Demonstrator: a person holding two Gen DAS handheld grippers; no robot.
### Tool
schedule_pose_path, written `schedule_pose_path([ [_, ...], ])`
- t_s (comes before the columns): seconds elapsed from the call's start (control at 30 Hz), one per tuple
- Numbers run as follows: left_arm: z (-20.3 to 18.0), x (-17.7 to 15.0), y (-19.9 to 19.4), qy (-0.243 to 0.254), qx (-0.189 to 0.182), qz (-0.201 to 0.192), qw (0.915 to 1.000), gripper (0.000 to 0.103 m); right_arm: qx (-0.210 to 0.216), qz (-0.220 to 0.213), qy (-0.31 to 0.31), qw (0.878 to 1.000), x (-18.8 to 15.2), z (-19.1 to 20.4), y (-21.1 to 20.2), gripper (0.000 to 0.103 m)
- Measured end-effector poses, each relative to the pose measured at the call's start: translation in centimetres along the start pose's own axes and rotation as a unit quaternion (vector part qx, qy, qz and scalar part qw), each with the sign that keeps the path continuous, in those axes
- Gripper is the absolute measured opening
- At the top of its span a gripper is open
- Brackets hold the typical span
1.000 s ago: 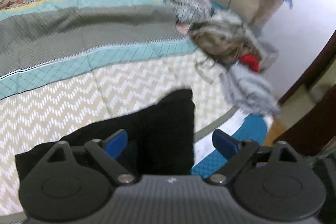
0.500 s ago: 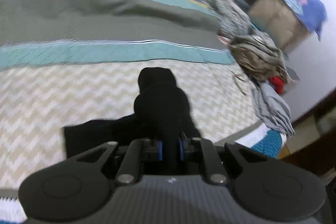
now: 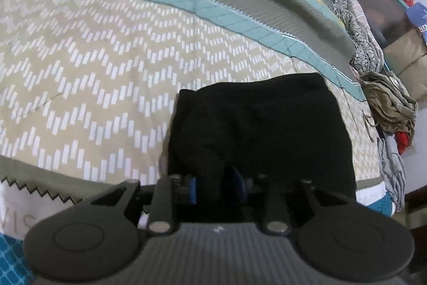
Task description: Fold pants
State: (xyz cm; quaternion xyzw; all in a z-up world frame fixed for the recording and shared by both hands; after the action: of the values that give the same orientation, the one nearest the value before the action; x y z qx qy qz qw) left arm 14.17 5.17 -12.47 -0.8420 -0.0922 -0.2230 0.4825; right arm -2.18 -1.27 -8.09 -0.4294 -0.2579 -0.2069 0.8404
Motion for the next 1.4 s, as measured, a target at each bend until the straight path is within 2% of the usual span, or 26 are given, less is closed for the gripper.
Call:
schedule_pose_path([
  [0.03,-0.3,0.0,-0.7,0.006,0.005,-0.005,1.0,0.035,0.008,-0.014,-0.003,1.0,0.4,0.3,-0.8,0.043],
  [0.1,-0.3,-0.3,-2.5,0.012,0.016,-0.019,0.9996,0.06,0.025,-0.049,-0.001,0.998,1.2,0.4,-2.9,0.043],
  [0.2,-0.6,-1.0,-4.9,0.016,-0.003,-0.04,0.9991,0.061,0.016,-0.101,0.015,0.995,2.4,-0.6,-5.8,0.043],
  [0.3,-1.3,-2.5,-5.9,0.03,-0.016,-0.039,0.9986,0.061,-0.013,-0.111,0.049,0.993,3.1,-2.7,-6.3,0.043],
  [0.33,-1.6,-3.2,-6.0,0.041,-0.014,-0.037,0.9983,0.061,-0.015,-0.101,0.067,0.992,3.0,-3.3,-5.8,0.038],
  [0.37,-1.9,-3.8,-6.0,0.053,-0.006,-0.035,0.998,0.061,-0.008,-0.083,0.082,0.993,2.3,-3.7,-5.3,0.027],
  [0.43,-1.8,-5.2,-5.3,0.077,0.032,-0.021,0.9963,0.06,0.017,-0.031,0.083,0.996,0.3,-2.8,-3.8,0.025],
  [0.47,-1.6,-5.8,-5.0,0.084,0.047,-0.014,0.9953,0.06,0.037,0.024,0.074,0.996,-0.9,-2.0,-2.6,0.025],
  [0.5,-1.4,-6.3,-4.9,0.083,0.049,-0.012,0.9952,0.06,0.045,0.081,0.055,0.994,-2.8,-0.9,-1.3,0.025],
  [0.53,-1.1,-6.7,-5.1,0.076,0.042,-0.014,0.9961,0.06,0.033,0.118,0.021,0.992,-4.5,0.1,-0.4,0.025],
  [0.6,-0.5,-6.9,-5.7,0.059,0.031,-0.019,0.9976,0.061,0.014,0.144,-0.045,0.988,-6.9,1.8,-0.2,0.025],
  [0.73,-0.6,-6.5,-7.3,0.054,0.034,-0.033,0.9974,0.061,0.034,0.077,-0.06,0.995,-4.5,3.0,-3.1,0.027],
  [0.83,-1.3,-5.8,-8.4,0.046,0.011,-0.056,0.9973,0.061,0.05,0.022,-0.042,0.998,-2.2,2.9,-6.1,0.027],
  [0.93,-2.5,-5.4,-8.6,0.052,-0.004,-0.075,0.9958,0.061,0.031,-0.031,-0.022,0.999,-0.1,1.9,-7.8,0.027],
  [1.0,-3.0,-5.9,-7.8,0.064,0.007,-0.067,0.9957,0.061,0.001,-0.06,-0.001,0.998,0.5,0.8,-8.0,0.028],
  [1.1,-2.9,-7.6,-5.3,0.08,0.029,-0.029,0.996,0.062,-0.05,-0.047,0.046,0.997,-0.3,-2.1,-6.3,0.031],
  [1.13,-2.7,-8.2,-4.4,0.081,0.032,-0.017,0.9961,0.064,-0.048,-0.038,0.068,0.996,-1.0,-2.7,-5.8,0.031],
  [1.2,-1.6,-9.4,-3.2,0.049,0.024,-0.005,0.9985,0.076,-0.045,-0.032,0.087,0.995,-2.3,-3.5,-5.6,0.031],
  [1.27,-0.8,-9.8,-3.1,0.021,0.012,-0.01,0.9997,0.078,-0.05,-0.038,0.076,0.995,-2.5,-3.0,-5.9,0.031],
  [1.4,-0.7,-10.0,-3.4,0.02,0.007,-0.012,0.9997,0.08,-0.04,-0.042,0.108,0.992,-2.5,-3.3,-6.9,0.029],
])
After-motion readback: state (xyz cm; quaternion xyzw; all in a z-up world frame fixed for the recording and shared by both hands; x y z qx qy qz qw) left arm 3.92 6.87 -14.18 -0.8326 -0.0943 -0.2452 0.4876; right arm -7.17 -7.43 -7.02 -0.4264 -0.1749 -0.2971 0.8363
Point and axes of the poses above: each gripper's, at about its wrist camera, not at the fingertips, and y roughly the way its jaws point, z to its left, x to its top, the point moved 6 cm from there along y, roughly the way its jaws point, and after that the axes turned 8 degrees about y, right-handed, at the moved point
